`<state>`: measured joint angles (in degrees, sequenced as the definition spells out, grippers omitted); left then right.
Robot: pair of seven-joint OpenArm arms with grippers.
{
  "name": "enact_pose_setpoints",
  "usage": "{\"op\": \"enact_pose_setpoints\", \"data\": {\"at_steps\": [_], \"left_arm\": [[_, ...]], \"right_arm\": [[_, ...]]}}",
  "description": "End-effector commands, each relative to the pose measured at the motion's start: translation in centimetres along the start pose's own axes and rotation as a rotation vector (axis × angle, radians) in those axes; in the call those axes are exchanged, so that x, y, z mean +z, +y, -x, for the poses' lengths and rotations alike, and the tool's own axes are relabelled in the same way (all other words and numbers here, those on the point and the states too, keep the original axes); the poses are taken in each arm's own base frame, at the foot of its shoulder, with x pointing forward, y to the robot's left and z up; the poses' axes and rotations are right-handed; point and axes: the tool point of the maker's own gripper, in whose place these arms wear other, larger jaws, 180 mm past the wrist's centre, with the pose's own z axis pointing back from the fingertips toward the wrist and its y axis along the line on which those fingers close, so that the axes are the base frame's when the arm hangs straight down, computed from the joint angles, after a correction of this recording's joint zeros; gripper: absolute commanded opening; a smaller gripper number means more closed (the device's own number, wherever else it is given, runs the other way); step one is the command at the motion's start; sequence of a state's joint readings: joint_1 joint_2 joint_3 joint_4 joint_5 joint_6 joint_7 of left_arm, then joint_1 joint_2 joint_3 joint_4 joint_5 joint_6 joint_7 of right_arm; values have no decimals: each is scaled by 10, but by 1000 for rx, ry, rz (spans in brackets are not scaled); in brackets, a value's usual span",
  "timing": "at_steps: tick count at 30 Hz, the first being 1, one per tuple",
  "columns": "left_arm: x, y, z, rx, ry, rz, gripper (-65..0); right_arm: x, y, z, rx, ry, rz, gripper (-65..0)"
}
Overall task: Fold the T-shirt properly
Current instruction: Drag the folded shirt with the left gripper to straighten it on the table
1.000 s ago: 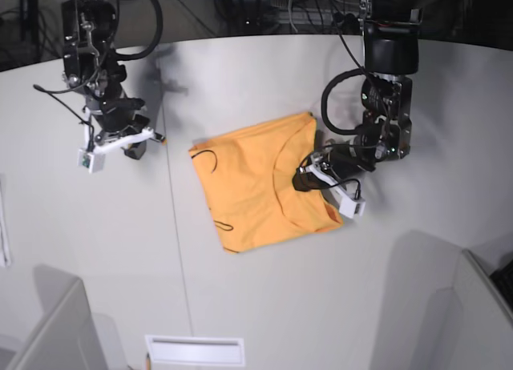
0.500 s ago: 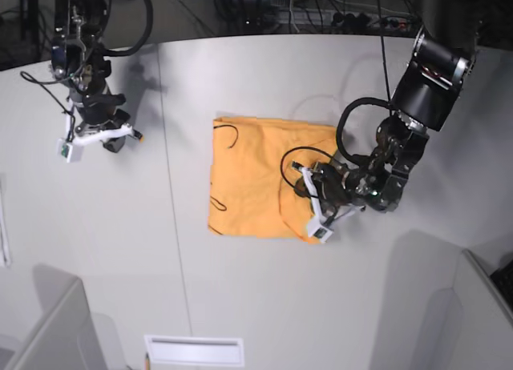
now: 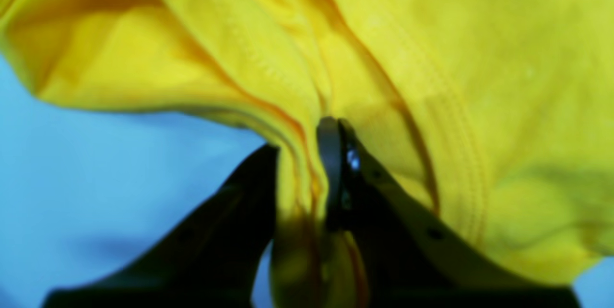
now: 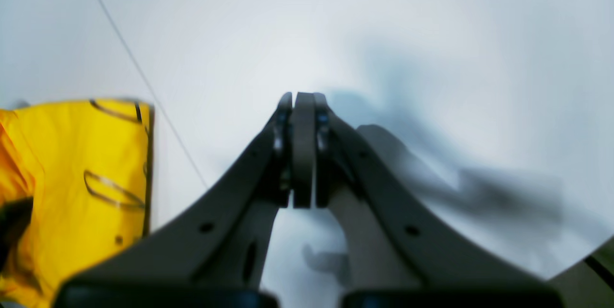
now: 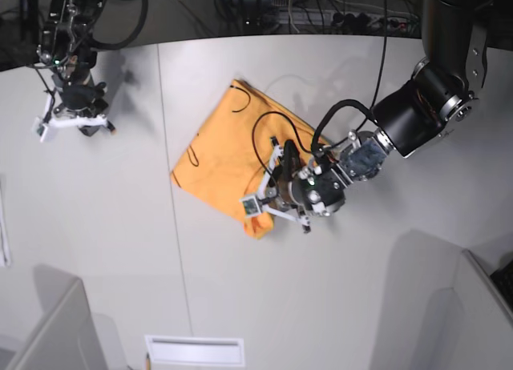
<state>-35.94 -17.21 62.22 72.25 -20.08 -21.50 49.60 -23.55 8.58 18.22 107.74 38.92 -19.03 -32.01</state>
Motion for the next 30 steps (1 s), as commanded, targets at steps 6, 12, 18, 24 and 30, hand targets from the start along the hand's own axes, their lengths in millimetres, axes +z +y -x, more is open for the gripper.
{"op": "enact_pose_setpoints", "data": {"at_steps": [6, 12, 18, 24, 30], "left_arm": [[2, -12, -27, -367, 19, -57, -650], [-1, -30, -62, -499, -90, -45, -650], [-2, -43, -93, -512, -206, -17, -650], [-5, -57, -94, -604, -193, 5, -650], [-5, -56, -95, -605, -201, 4, -650]], "right_arm": [[11, -19, 14, -105, -10, 56, -650], [19, -38, 26, -125, 4, 105, -650], [23, -42, 39, -146, 28, 121, -650], [23, -39, 43, -160, 34, 118, -650], [23, -37, 47, -172, 40, 115, -650]]}}
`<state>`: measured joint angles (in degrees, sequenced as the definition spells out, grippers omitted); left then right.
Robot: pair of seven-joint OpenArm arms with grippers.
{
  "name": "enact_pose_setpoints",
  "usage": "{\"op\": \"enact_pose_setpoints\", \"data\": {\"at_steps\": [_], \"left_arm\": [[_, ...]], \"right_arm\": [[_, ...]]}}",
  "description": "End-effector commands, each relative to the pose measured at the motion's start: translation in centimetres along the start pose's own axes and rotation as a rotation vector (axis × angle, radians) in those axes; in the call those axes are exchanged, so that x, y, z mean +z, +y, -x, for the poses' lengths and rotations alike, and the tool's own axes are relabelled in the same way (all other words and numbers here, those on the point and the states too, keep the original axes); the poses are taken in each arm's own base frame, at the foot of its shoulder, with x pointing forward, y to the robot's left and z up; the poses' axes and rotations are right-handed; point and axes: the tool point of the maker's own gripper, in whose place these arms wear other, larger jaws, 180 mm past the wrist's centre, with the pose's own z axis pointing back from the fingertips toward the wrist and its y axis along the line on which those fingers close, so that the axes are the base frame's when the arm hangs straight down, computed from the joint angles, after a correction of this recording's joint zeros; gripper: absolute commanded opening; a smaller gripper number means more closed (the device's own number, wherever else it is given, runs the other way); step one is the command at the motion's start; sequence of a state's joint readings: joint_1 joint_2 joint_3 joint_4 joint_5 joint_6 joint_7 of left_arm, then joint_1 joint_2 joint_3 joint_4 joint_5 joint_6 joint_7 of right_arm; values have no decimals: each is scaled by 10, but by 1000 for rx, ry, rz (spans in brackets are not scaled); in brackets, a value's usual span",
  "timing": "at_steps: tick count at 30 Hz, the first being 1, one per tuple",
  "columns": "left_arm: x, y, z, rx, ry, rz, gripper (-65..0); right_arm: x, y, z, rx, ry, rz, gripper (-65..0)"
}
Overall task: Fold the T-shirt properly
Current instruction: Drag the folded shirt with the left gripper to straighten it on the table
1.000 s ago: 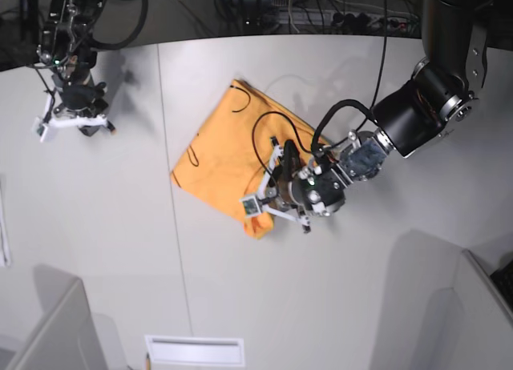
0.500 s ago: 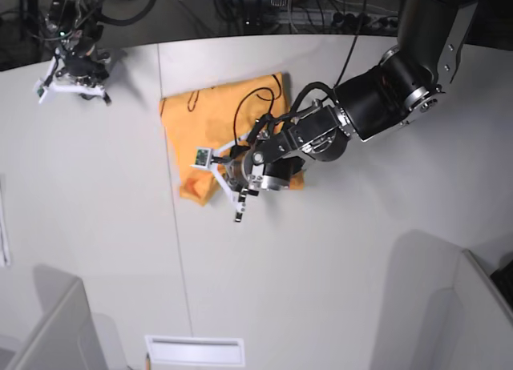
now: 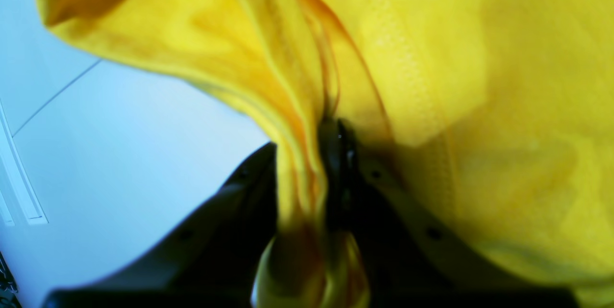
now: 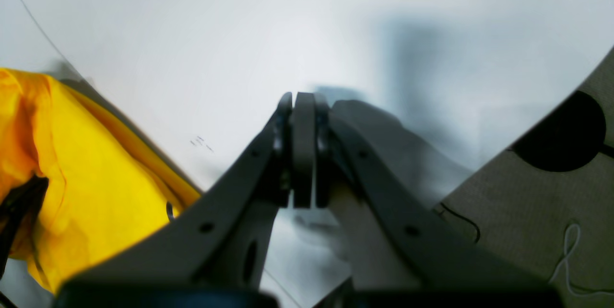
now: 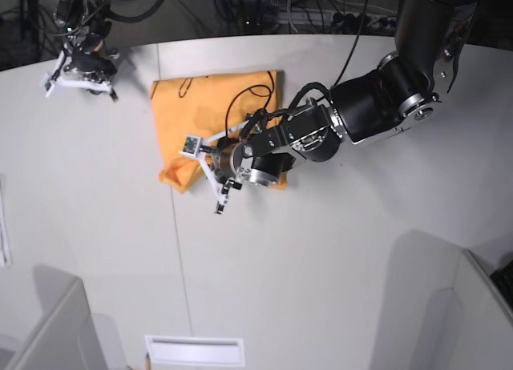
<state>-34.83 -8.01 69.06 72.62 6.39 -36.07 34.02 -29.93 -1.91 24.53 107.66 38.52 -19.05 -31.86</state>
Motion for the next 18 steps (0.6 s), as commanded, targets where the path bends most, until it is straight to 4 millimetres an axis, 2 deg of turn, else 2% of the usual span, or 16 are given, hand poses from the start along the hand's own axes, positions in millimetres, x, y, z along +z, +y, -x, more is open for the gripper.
{"op": "enact_pose_setpoints", "data": {"at_steps": [1, 6, 10, 13, 18], "left_arm": [[5, 12, -6, -10, -17, -18, -650], [4, 10, -7, -16, -20, -13, -650], [7, 20, -12, -26, -57, -30, -650], [2, 22, 1, -10, -21, -21, -650], [-3, 23, 4, 9, -5, -11, -650]], "right_arm": [[3, 4, -10, 10, -37, -15, -650], [3, 4, -11, 9, -38, -14, -650], [3, 5, -11, 9, -38, -16, -650], [3, 5, -10, 9, -36, -18, -650], [3, 7, -6, -8, -32, -18, -650]]}}
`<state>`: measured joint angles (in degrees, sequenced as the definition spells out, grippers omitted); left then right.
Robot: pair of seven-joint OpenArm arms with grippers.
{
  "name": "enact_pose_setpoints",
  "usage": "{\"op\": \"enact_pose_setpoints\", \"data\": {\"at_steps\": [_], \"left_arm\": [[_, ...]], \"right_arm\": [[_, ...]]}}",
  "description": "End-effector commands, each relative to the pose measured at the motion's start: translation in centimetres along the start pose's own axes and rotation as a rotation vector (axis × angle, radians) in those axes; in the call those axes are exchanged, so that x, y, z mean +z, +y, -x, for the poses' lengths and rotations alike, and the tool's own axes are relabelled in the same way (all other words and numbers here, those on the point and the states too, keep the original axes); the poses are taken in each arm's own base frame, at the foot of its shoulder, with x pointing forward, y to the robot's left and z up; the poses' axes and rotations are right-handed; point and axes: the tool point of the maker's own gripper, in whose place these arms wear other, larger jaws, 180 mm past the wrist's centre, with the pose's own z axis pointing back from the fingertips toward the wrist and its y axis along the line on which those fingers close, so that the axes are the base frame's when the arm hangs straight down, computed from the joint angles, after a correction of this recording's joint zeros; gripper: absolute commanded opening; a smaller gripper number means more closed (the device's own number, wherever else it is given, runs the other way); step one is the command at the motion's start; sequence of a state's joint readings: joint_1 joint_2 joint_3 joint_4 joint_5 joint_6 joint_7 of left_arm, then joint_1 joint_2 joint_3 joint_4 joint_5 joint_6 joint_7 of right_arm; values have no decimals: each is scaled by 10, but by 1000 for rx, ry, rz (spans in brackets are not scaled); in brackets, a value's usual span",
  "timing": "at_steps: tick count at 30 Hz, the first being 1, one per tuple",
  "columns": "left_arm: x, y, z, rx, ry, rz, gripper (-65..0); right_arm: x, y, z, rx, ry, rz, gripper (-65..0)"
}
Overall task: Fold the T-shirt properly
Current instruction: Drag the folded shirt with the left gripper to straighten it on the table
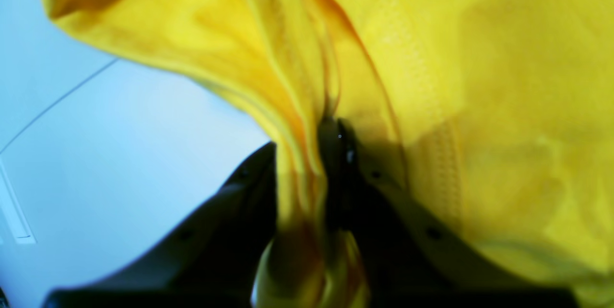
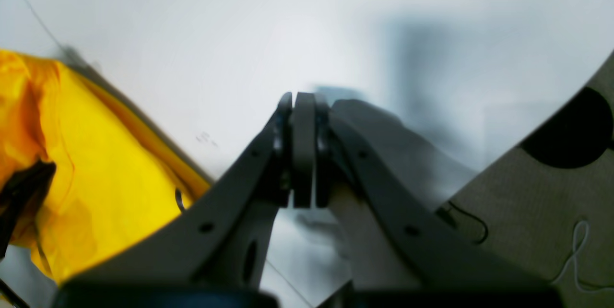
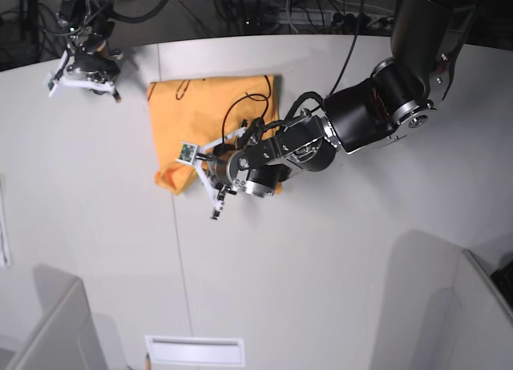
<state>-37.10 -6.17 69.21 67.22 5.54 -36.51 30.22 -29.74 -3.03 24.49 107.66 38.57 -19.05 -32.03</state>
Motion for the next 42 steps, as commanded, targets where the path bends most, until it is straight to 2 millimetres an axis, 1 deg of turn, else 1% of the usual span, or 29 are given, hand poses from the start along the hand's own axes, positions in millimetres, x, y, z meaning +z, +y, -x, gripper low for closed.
{"op": "enact_pose_setpoints", "data": {"at_steps": [1, 8, 14, 16, 20, 21, 23, 25, 26, 28, 30, 31, 33, 34, 37, 40, 42], "left_arm": [[4, 11, 1, -13, 11, -24, -650], [4, 13, 4, -7, 18, -26, -650], [9, 23, 4, -19, 18, -46, -650], [13, 32, 3, -30, 17, -63, -650], [16, 37, 1, -38, 17, -74, -650], [16, 38, 1, -41, 17, -76, -629], [16, 40, -1, -40, 14, -80, -499], [18, 44, -1, -45, 15, -89, -390], [19, 47, -3, -46, 13, -92, -321], [18, 51, -12, -53, -1, -99, -230], [20, 57, -19, -51, -15, -111, -166], [25, 66, -22, -44, -25, -131, -140], [33, 85, -28, -6, -51, -174, -104], [38, 95, -32, 13, -67, -195, -97], [56, 126, -31, 90, -102, -267, -99], [85, 150, -42, 133, -177, -356, -100], [107, 160, -52, 167, -247, -415, -100]], "right_arm": [[3, 3, -12, 11, -42, -13, -650], [3, 4, -11, 12, -39, -14, -650], [3, 6, -11, 12, -41, -18, -650], [3, 6, -11, 12, -41, -18, -650], [2, 7, -11, 12, -41, -20, -650], [2, 7, -11, 12, -41, -20, -650], [2, 7, -11, 12, -41, -20, -650], [2, 7, -11, 12, -41, -20, -650], [2, 7, -12, 12, -42, -22, -650], [2, 9, -13, 10, -45, -26, -650], [1, 10, -14, 10, -47, -29, -650], [1, 11, -14, 10, -47, -30, -650], [1, 12, -14, 10, -47, -32, -650], [1, 12, -14, 10, -47, -32, -650], [1, 12, -15, 13, -48, -32, -650], [1, 11, -17, 18, -52, -30, -650], [1, 10, -20, 29, -56, -28, -650]]}}
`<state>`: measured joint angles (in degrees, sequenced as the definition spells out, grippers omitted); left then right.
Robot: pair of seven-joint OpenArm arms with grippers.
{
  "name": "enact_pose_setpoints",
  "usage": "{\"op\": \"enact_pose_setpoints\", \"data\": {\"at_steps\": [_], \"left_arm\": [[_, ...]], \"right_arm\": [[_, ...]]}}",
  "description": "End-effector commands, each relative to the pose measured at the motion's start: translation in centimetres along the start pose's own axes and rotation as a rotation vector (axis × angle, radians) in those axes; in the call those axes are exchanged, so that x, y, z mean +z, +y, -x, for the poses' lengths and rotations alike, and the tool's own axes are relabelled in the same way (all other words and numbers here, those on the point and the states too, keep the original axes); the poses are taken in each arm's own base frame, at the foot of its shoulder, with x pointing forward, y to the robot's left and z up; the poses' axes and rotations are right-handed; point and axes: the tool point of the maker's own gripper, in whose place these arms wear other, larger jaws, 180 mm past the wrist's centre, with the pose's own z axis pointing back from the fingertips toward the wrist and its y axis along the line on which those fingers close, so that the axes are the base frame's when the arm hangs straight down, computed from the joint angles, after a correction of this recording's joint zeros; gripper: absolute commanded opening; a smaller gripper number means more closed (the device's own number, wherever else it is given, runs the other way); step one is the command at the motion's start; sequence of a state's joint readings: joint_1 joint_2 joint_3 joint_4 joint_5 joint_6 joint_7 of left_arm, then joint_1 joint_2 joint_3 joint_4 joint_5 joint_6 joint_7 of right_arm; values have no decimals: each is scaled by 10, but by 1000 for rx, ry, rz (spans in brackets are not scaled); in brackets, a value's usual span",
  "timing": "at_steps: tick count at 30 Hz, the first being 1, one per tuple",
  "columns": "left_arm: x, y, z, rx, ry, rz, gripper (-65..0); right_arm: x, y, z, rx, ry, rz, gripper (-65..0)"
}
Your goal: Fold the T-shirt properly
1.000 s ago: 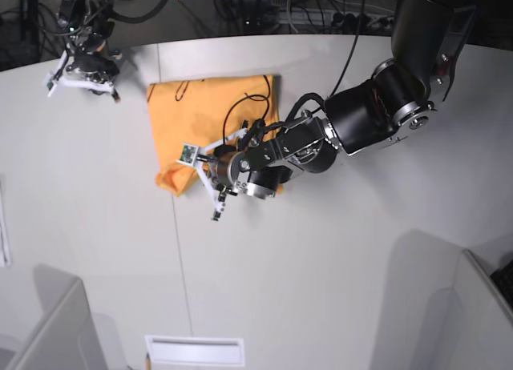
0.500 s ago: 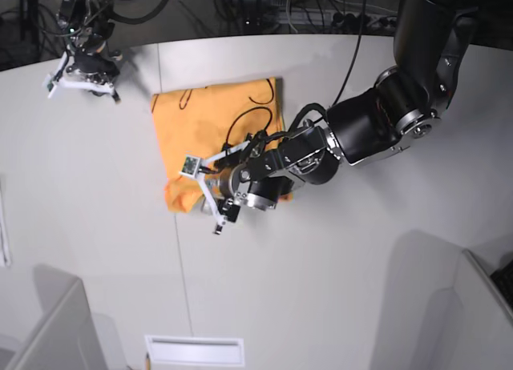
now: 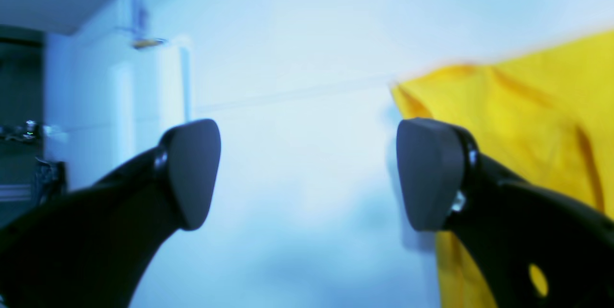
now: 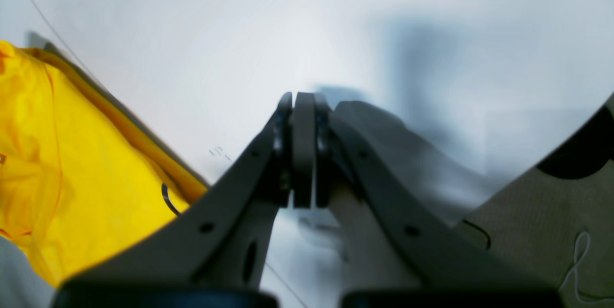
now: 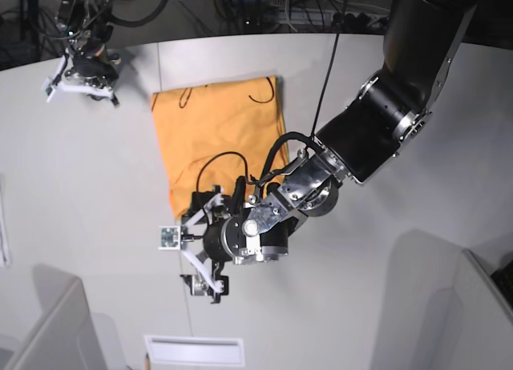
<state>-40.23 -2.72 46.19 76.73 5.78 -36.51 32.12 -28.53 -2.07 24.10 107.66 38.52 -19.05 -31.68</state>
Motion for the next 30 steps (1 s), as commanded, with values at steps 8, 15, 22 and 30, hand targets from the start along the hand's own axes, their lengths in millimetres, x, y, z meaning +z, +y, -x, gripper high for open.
{"op": "enact_pose_setpoints", "data": {"at_steps": [8, 15, 22, 30], "left_arm": [[96, 33, 13, 197, -155, -288, -351], [152, -7, 70, 298, -61, -359, -650], [195, -79, 101, 428, -208, -354, -650], [237, -189, 114, 595, -205, -197, -650]], "right_arm": [[9, -1, -37, 142, -149, -46, -650], [30, 8, -52, 496, -395, -76, -650], [70, 24, -44, 714, -651, -102, -650], [96, -7, -17, 760, -616, -70, -650]]}}
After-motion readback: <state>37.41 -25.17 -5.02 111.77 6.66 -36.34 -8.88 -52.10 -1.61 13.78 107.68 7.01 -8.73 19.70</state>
